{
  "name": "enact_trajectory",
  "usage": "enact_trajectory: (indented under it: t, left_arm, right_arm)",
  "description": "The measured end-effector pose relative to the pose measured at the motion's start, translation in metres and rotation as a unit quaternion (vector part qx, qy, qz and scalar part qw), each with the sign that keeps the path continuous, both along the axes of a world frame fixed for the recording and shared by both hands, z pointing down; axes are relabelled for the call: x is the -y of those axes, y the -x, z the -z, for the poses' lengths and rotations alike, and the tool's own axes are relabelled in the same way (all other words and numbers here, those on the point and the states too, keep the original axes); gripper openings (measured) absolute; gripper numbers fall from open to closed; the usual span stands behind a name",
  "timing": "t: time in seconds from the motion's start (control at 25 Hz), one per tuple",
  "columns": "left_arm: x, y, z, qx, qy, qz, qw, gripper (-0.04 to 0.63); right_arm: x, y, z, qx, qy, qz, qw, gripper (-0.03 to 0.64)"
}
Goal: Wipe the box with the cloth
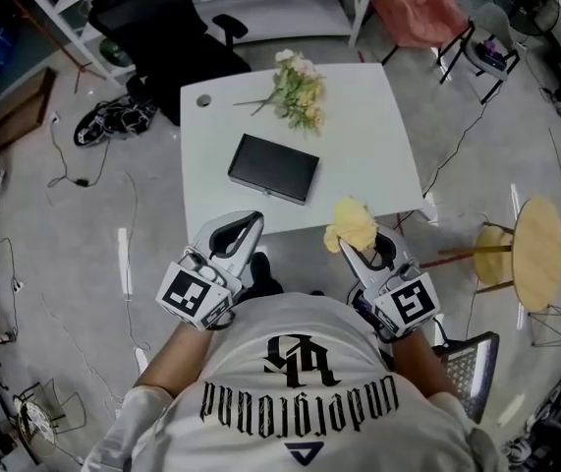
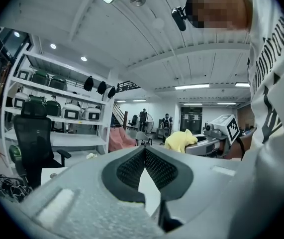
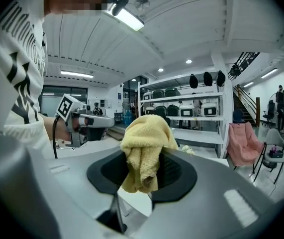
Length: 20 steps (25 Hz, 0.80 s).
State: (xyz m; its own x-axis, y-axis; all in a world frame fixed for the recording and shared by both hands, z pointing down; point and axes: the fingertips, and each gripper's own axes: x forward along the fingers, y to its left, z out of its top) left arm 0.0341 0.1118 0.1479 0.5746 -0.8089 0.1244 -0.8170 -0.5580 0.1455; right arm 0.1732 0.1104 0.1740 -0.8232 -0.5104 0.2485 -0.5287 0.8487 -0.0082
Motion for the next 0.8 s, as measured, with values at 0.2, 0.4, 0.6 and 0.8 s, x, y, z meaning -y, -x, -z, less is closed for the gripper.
enact_trajectory:
  t: [0.2,0.4,0.6,0.8]
  left_arm:
    - [0.023,0.047,-0.002,-0.002,-0.002,-0.018,0.9998,0.008]
    - [0.037,0.086,-0.011,-0.007,-0.007,-0.039,0.9992,0.008]
    - [0.052,0.11,-0.026,-0.012,0.009,-0.057,0.9983,0.008]
    - [0.065,0.117,-0.045,-0.019,0.028,-0.064,0.9974,0.029]
  right_arm:
    - [0.021,0.044,-0.001,-0.002,-0.003,-0.021,1.0,0.129]
    - [0.031,0.077,-0.006,-0.013,-0.005,-0.046,0.999,0.129]
    - [0.042,0.09,-0.021,-0.036,0.007,-0.07,0.997,0.129]
    - [0.053,0.089,-0.04,-0.06,0.028,-0.077,0.995,0.129]
